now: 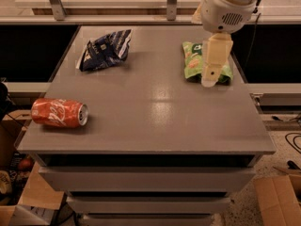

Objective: Move blue chip bag near coke can

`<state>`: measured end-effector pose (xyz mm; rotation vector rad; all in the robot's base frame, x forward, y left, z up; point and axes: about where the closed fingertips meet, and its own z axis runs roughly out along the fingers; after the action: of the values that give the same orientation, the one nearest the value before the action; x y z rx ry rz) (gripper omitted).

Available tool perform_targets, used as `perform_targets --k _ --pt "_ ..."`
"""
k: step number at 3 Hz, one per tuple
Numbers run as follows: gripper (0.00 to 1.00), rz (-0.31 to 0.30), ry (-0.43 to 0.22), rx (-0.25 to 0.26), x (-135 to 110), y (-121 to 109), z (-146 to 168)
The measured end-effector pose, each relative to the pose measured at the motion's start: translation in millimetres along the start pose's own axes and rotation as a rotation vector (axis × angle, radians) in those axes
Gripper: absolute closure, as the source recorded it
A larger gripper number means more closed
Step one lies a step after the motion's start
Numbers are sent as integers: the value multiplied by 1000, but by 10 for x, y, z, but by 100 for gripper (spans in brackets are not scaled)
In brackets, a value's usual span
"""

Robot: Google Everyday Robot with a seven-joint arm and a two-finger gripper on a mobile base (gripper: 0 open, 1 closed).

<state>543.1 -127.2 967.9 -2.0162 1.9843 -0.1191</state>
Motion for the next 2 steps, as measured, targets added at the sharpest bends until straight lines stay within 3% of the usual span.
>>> perform_targets --k 2 --pt "0 -179 -49 -7 -1001 -544 367"
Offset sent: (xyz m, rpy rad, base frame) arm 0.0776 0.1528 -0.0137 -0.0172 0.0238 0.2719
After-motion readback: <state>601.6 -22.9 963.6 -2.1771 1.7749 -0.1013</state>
